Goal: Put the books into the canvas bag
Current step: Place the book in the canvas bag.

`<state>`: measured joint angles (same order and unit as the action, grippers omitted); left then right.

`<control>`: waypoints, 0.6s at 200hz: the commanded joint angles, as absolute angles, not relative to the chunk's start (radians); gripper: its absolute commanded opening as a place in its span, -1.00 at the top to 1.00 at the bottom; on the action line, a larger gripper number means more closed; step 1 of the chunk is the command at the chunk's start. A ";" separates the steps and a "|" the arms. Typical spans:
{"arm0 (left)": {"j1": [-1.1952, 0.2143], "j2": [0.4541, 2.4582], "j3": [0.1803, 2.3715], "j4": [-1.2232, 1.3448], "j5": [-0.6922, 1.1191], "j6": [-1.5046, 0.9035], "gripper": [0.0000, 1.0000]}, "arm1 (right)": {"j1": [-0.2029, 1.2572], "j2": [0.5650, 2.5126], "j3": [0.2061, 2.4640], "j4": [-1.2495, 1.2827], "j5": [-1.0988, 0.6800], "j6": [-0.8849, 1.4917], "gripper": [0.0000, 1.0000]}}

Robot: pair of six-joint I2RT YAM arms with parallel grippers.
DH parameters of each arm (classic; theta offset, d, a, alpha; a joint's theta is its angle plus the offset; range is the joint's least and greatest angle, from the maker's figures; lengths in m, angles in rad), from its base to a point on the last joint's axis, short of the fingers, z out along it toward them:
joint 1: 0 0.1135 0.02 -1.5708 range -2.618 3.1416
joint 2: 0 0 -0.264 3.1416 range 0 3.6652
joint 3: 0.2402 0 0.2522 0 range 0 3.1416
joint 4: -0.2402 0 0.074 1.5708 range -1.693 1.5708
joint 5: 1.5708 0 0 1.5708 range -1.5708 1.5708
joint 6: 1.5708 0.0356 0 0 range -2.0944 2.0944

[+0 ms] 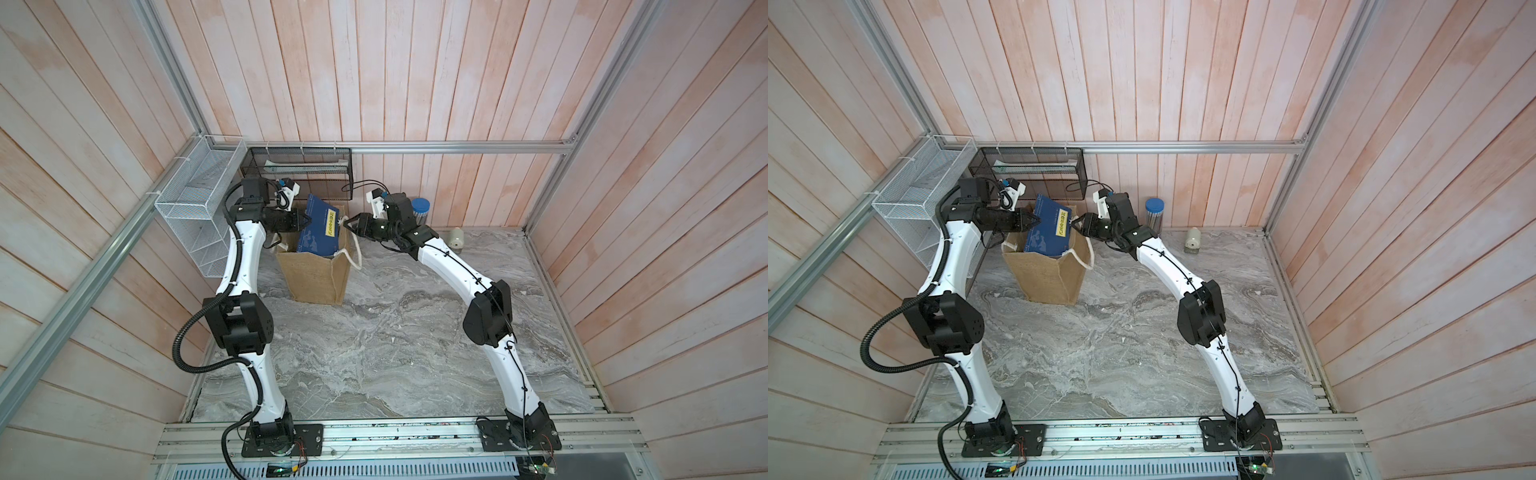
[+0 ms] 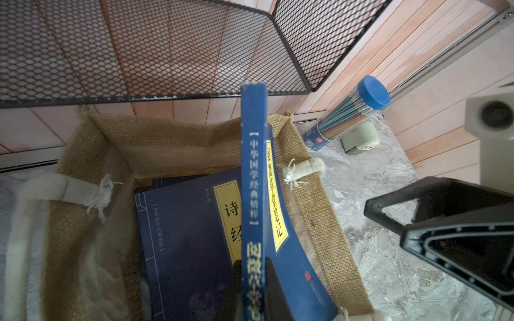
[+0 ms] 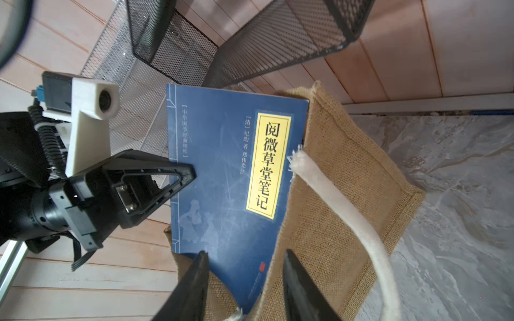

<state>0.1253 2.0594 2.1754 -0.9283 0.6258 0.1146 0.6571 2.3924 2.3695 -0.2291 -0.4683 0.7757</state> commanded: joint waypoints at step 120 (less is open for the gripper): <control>0.149 2.154 2.172 -0.922 0.545 0.191 0.57 | 0.676 2.465 2.399 -0.229 -0.506 0.801 0.15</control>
<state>0.1501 2.1544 2.1757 -0.9455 0.5591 0.1764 0.6655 2.4397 2.3722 -0.2531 -0.4946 0.7937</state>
